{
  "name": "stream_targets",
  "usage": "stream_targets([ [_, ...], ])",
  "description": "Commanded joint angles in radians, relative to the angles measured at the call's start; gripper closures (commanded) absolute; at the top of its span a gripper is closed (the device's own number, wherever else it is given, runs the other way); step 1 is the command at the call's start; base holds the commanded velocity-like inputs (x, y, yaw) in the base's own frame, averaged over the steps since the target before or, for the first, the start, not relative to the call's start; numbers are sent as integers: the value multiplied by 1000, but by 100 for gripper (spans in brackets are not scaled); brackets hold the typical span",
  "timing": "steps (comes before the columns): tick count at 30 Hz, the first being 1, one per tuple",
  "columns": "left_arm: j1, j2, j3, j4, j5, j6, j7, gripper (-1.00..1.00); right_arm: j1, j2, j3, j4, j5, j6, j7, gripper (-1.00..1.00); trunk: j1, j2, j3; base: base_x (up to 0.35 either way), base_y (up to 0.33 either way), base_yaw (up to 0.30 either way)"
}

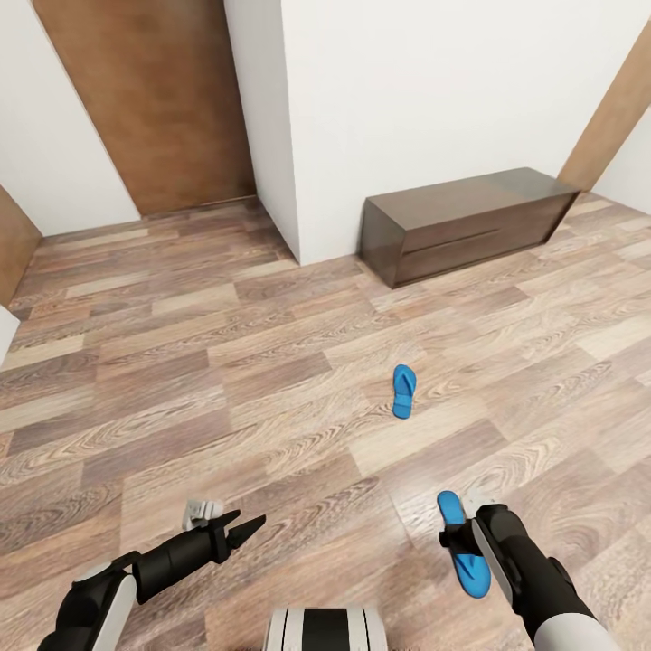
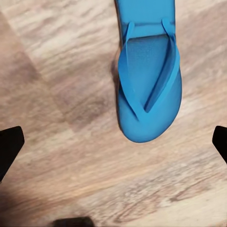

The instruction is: In the bedroom, move the book from the bed onto either nightstand, and place the two sandals side by side next to the bed.

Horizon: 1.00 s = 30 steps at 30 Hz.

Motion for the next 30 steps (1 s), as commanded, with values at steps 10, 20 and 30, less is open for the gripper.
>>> stream_targets([
  [10, 0, -1, 0, 2, 5, 7, 1, -100, 0, 0, -1, -2, 2, 4, 0, -100, 4, -3, -39, 0, 0, 0],
  [20, 0, -1, 0, 2, 6, 7, 0, -100, 0, 0, -1, -2, 2, 4, 0, -100, 9, -5, -78, 0, 0, 0],
  [30, 0, -1, 0, 2, 6, 7, 0, -100, 0, 0, -1, -2, 2, 3, -1, -100, 13, -7, -117, 0, 0, 0],
])
